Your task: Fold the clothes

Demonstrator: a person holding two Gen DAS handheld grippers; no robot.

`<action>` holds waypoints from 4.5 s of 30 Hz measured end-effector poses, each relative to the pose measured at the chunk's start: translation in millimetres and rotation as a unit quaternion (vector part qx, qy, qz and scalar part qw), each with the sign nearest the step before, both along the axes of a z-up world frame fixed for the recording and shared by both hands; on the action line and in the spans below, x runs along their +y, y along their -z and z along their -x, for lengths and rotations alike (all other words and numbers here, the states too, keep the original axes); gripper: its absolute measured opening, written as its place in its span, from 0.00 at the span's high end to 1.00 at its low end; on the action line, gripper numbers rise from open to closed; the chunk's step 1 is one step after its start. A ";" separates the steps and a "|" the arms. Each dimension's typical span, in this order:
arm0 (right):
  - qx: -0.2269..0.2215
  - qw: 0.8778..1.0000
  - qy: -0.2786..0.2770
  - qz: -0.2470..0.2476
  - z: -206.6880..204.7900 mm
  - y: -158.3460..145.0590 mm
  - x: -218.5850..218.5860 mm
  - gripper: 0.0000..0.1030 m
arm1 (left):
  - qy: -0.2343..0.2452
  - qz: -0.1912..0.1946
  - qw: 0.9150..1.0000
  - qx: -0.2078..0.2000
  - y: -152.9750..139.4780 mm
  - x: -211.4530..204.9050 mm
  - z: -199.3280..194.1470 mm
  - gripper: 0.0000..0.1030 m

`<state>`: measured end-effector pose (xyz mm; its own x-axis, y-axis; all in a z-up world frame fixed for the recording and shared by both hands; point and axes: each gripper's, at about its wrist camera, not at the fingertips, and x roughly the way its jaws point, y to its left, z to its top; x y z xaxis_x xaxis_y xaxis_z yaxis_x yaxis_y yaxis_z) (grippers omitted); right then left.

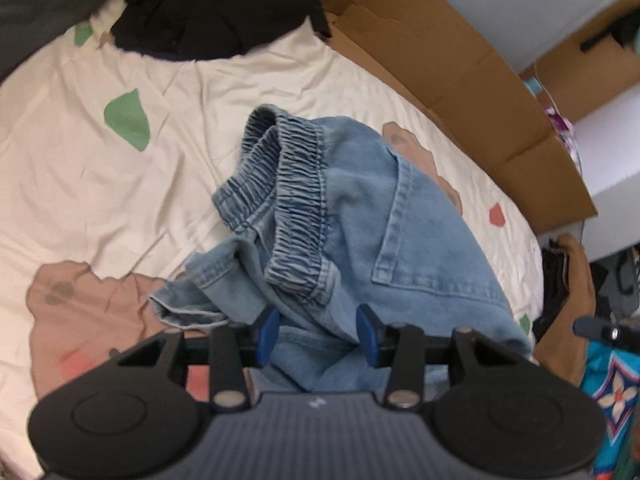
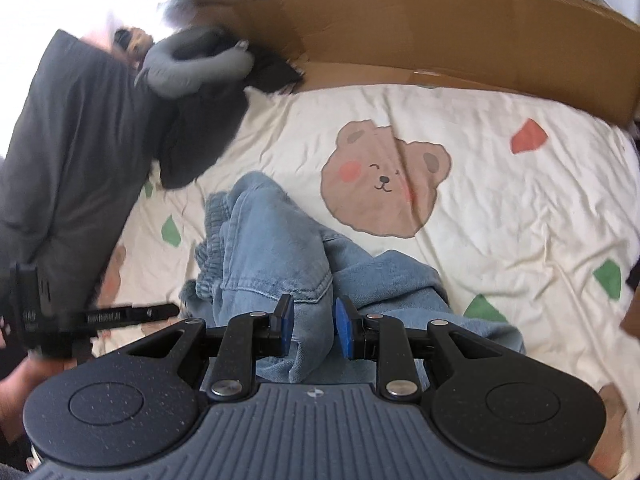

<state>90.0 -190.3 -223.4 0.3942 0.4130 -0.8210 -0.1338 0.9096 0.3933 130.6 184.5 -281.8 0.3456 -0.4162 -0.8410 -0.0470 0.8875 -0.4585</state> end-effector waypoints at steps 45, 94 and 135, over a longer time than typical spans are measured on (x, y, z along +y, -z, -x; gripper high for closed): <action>-0.052 0.971 -0.228 0.040 -48.5 -26.6 44.1 0.76 | -0.144 0.193 0.970 -0.024 -7.2 -14.7 -2.2 0.89; -0.216 0.900 -0.311 0.216 -37.2 -9.4 103.2 0.88 | -0.044 0.233 0.968 -0.077 -73.7 -81.4 -33.4 0.89; -0.075 0.977 -0.075 0.185 -51.0 63.6 -115.0 0.89 | 0.166 -0.091 0.978 -0.084 18.9 -42.2 -9.2 0.64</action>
